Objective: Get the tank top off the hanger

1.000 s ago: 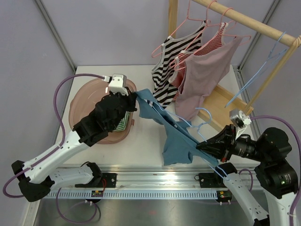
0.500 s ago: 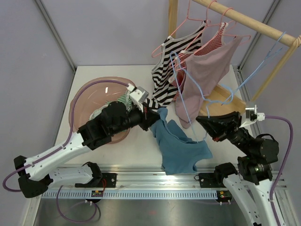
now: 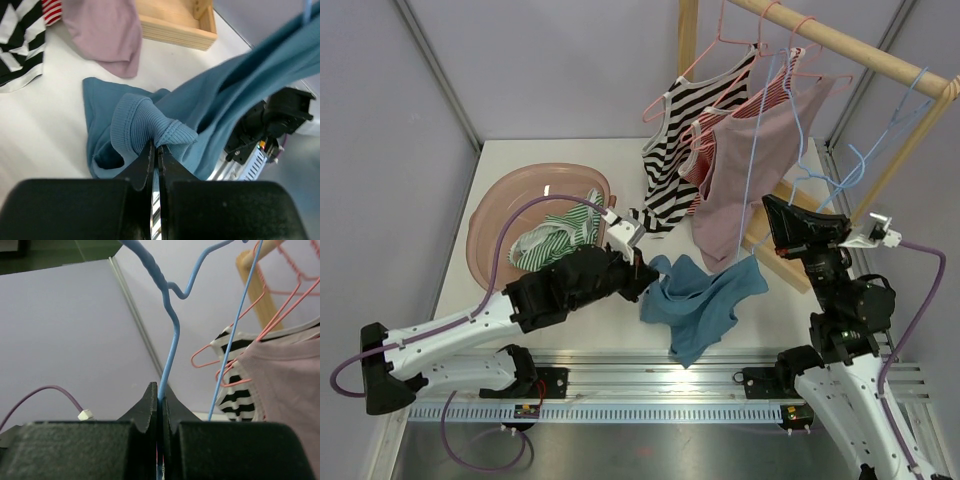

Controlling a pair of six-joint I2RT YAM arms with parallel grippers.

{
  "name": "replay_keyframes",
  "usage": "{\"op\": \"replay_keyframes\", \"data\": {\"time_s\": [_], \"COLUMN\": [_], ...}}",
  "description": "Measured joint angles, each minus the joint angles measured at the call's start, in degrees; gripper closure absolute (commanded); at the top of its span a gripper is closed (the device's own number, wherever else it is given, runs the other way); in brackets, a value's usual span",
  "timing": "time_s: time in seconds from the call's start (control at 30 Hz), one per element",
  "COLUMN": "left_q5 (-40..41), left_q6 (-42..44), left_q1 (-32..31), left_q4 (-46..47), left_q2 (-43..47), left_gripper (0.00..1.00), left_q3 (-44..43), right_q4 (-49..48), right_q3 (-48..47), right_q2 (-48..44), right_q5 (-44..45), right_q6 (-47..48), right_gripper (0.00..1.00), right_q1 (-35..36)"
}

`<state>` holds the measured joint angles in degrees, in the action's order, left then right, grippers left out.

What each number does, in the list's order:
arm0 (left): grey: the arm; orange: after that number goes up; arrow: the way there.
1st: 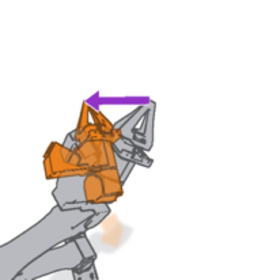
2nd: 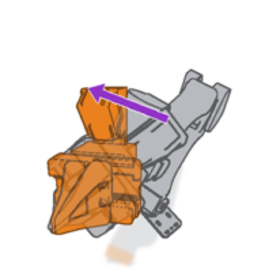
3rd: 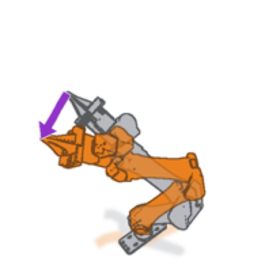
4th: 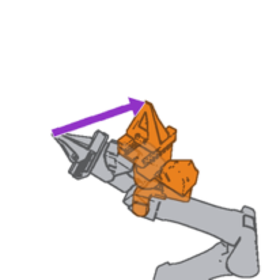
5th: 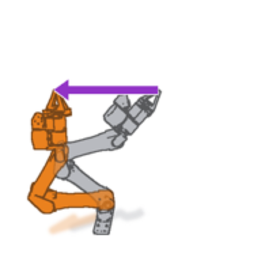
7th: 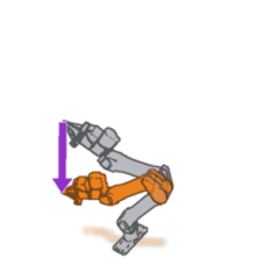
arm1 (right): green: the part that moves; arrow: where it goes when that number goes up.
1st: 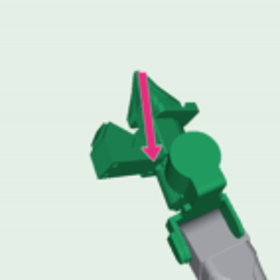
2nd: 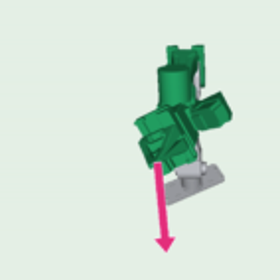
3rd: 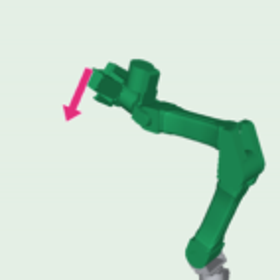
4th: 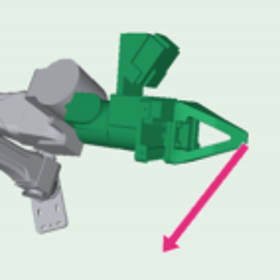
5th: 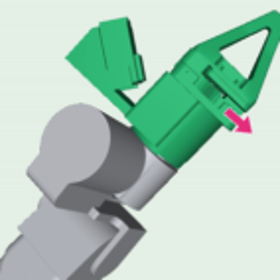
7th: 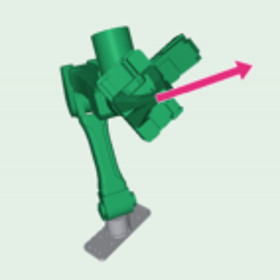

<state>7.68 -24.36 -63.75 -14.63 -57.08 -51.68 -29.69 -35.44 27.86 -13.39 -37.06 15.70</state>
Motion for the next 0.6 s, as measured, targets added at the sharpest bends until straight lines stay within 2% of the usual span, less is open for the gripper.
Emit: {"op": "replay_keyframes", "data": {"time_s": [0.13,0.33,0.5,0.6], "left_q5": [4.85,5.77,6.64,9.64], "left_q6": [-2.67,-5.14,-6.71,-7.69], "left_q1": [0.00,0.00,0.00,0.00], "left_q4": [-2.23,-3.26,-4.35,-6.73], "left_q2": [-1.44,-3.30,-3.28,-3.32], "left_gripper": [1.00,1.00,1.00,1.00], "left_q3": [0.04,2.91,4.52,4.04], "right_q4": [3.58,5.14,4.59,12.41], "right_q3": [-2.10,-3.76,-4.42,-11.37], "right_q2": [-3.65,-6.12,-5.49,-1.05], "right_q5": [4.37,6.78,4.37,2.38], "right_q6": [6.51,14.60,16.00,13.70], "right_gripper": [1.00,1.00,1.00,1.00], "right_q1": [0.00,0.00,0.00,0.00]}}
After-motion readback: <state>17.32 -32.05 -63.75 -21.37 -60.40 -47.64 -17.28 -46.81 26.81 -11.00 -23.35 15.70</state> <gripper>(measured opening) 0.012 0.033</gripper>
